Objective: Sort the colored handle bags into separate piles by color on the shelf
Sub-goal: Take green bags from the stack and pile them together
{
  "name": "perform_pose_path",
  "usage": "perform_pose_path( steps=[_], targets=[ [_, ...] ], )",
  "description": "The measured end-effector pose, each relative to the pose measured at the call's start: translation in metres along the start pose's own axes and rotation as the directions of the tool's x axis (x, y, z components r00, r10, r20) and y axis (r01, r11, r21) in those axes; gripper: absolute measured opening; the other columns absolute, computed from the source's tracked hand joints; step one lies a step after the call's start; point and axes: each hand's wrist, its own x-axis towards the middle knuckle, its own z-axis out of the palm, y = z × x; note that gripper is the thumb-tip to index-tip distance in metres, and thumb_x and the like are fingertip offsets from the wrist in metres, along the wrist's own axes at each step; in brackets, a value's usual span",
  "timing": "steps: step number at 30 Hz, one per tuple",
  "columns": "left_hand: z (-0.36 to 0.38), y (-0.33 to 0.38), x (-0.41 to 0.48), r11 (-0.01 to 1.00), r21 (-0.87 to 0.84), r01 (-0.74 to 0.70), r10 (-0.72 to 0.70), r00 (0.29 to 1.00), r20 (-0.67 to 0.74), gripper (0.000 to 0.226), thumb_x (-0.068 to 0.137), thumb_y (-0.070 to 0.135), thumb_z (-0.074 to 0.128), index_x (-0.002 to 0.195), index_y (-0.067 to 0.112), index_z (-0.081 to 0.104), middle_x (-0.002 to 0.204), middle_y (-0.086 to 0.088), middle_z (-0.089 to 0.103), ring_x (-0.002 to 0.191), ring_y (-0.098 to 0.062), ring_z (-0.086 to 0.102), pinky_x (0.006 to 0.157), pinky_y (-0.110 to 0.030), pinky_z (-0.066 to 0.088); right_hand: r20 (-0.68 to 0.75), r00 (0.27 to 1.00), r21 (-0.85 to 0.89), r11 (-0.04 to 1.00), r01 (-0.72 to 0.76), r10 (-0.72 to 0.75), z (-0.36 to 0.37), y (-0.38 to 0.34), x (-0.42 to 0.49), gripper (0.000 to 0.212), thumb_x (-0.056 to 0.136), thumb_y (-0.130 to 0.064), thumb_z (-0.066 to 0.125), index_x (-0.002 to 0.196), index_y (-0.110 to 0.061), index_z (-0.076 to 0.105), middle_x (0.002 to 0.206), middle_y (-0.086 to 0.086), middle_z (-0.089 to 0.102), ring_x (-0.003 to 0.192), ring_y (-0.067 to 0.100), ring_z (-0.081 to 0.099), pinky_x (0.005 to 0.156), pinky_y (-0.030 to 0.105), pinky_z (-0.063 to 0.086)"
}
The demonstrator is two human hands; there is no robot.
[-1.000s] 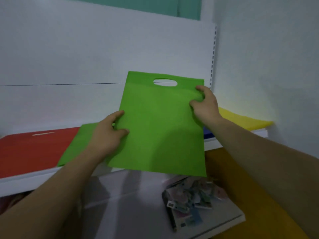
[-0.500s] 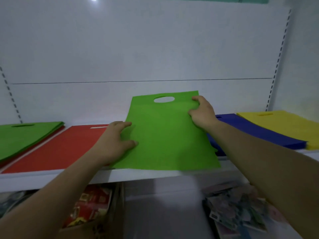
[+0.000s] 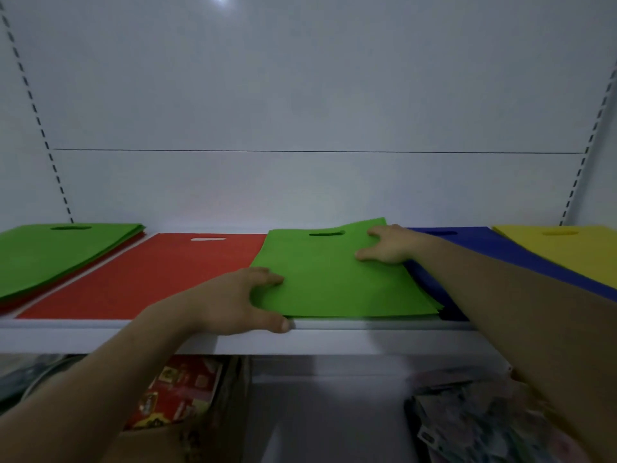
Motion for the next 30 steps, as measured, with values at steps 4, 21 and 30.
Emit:
perform_pose_path(
  steps=[4,21,30],
  targets=[
    [0.002,0.002,-0.001,1.000,0.021,0.008,-0.007,0.999,-0.044,0.097,0.064,0.074,0.061,0.146,0.033,0.028,0.156,0.008,0.020,0.140,-0.012,0.024,0.110,-0.025,0.020,0.024,1.000,-0.099,0.995,-0.008,0.010,0.003,0.000,-0.004,0.088,0.083,-0.070,0.048,0.152,-0.023,0.020,0.155,0.015,0.018,0.141,0.032,0.025,0.114,0.037,0.024],
    [-0.003,0.012,-0.012,0.996,-0.040,0.082,-0.086,0.990,-0.115,0.076,0.077,0.058,0.063,0.143,0.031,0.036,0.149,0.000,0.037,0.131,-0.015,0.039,0.103,-0.026,0.031,0.058,0.992,-0.157,0.980,0.121,-0.113,0.000,-0.008,-0.012,0.070,0.095,-0.059,0.034,0.149,-0.015,0.028,0.157,0.006,0.023,0.143,0.024,0.023,0.115,0.033,0.021],
    [-0.016,0.019,-0.010,0.977,-0.137,0.164,-0.197,0.940,-0.278,0.063,0.086,0.048,0.060,0.142,0.027,0.039,0.148,-0.001,0.040,0.132,-0.015,0.039,0.096,-0.022,0.030,-0.081,0.951,-0.048,0.954,0.296,-0.299,-0.012,-0.042,-0.002,0.068,0.094,-0.057,0.043,0.148,-0.018,0.030,0.154,0.006,0.028,0.140,0.025,0.029,0.110,0.035,0.027]
  ],
)
